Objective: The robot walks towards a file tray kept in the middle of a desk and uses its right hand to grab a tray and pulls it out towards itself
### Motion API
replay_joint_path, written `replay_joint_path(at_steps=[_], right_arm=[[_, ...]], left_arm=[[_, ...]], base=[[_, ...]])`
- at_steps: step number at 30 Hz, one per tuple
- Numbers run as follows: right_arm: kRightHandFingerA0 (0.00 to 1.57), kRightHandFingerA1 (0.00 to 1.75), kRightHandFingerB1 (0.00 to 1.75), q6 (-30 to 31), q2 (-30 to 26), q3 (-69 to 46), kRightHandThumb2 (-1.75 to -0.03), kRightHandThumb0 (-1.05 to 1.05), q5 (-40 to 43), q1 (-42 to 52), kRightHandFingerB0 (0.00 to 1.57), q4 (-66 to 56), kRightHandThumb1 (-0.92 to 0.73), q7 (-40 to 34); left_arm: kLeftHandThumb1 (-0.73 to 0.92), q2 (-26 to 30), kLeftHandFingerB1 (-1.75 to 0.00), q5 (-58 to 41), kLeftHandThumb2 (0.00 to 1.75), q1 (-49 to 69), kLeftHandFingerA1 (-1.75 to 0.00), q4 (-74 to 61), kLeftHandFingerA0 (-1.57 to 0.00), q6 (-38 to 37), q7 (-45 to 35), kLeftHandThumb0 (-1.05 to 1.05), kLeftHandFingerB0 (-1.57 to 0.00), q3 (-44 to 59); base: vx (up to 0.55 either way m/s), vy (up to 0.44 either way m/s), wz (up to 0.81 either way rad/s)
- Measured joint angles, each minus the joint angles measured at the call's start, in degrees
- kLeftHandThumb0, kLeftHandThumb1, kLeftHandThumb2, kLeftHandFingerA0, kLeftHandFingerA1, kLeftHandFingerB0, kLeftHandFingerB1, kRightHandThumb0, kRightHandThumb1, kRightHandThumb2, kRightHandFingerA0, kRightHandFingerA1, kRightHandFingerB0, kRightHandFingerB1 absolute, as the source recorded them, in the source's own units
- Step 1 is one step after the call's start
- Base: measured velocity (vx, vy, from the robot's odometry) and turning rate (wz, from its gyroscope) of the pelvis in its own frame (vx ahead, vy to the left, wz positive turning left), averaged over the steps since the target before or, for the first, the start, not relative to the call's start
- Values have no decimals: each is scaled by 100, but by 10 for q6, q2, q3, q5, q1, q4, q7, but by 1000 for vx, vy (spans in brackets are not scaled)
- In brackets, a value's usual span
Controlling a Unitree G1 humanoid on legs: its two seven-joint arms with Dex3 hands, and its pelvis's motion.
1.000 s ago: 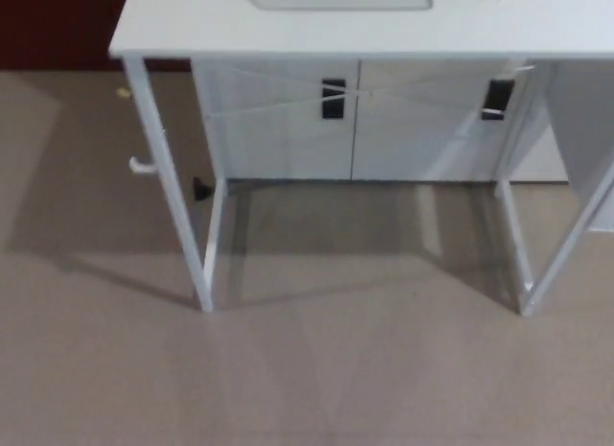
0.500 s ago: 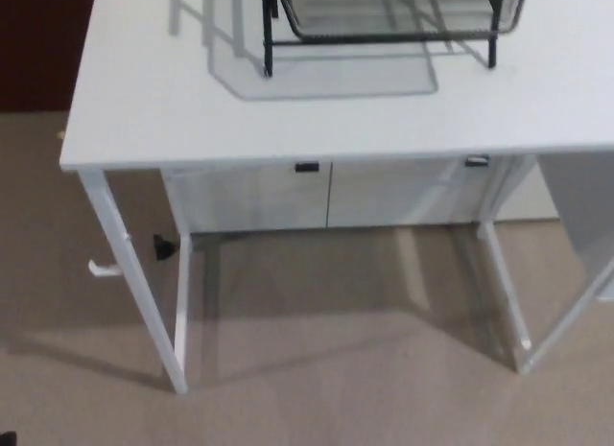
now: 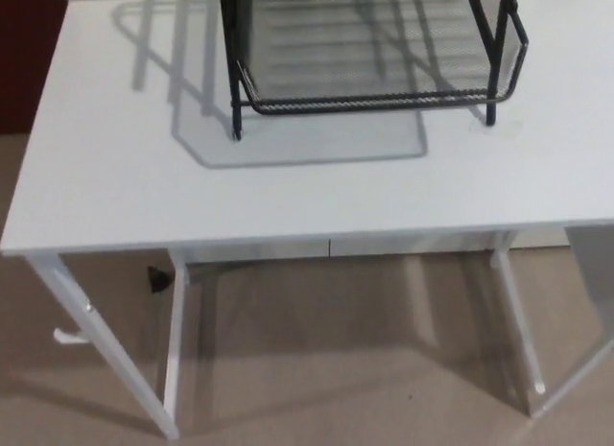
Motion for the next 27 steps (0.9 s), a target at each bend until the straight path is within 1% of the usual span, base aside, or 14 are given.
replay_joint_path(at_steps=[1,2,3,8,9,10,11,12,13,14,15,16,21,27], right_arm=[[54,89,62,0,0,1,-60,-81,0,4,32,-3,-64,0],[53,89,62,1,1,3,-58,-80,-1,7,31,-7,-65,-1],[54,89,62,1,3,5,-59,-79,-1,10,31,-10,-64,-1],[56,86,61,1,7,10,-62,-83,-4,18,31,-22,-61,0],[56,87,61,1,7,10,-59,-79,-4,18,31,-18,-63,-1],[57,83,63,1,7,10,-95,-78,-4,18,31,-14,-45,-1],[58,87,59,1,8,10,-59,-78,-4,18,33,-11,-62,0],[58,84,61,1,8,10,-81,-81,-3,18,31,-7,-46,0],[58,82,62,0,8,10,-95,-76,-3,17,31,-4,-45,0],[58,82,62,0,8,10,-95,-76,-3,17,31,1,-45,0],[57,81,61,-1,8,10,-96,-77,-4,17,30,3,-46,0],[56,83,59,-2,8,11,-59,-80,-4,17,32,8,-63,0],[59,89,62,-10,2,15,-59,-79,-8,20,34,17,-62,-2],[60,84,58,-22,-2,19,-58,-77,-14,30,36,52,-63,-5]], left_arm=[[57,0,-48,0,99,4,-56,-2,-21,0,-1,-17,-9,-2],[75,1,-37,1,69,5,-46,-2,-27,2,-3,-26,-18,-7],[53,5,-48,0,97,7,-56,-3,-21,1,-8,-20,-8,-11],[51,30,-49,0,96,11,-56,-1,-22,7,-37,-23,-11,-39],[51,33,-49,0,95,17,-56,-9,-22,9,-41,-22,-12,-48],[52,36,-49,1,96,24,-56,-18,-22,14,-45,-21,-12,-56],[52,39,-49,1,96,29,-56,-23,-22,17,-48,-23,-12,-63],[51,41,-49,1,96,33,-56,-24,-21,19,-52,-24,-11,-70],[53,43,-49,2,98,35,-57,-23,-23,20,-55,-22,-10,-75],[53,45,-49,2,98,38,-57,-21,-23,21,-58,-22,-10,-79],[74,46,-35,2,61,39,-46,-18,-31,21,-59,-25,-21,-83],[74,47,-35,3,62,40,-46,-15,-31,21,-62,-25,-21,-86],[75,48,-36,4,60,47,-50,-11,-33,21,-71,-28,-22,-96],[76,48,-37,4,62,73,-52,6,-34,21,-82,-26,-20,-97]], base=[[185,168,-5],[271,148,28],[174,107,-56],[115,126,2],[56,71,6],[80,53,7],[87,30,4],[0,0,0],[0,0,0],[14,-100,2],[84,-116,0],[75,-136,3],[123,-69,-6],[6,-50,-1]])
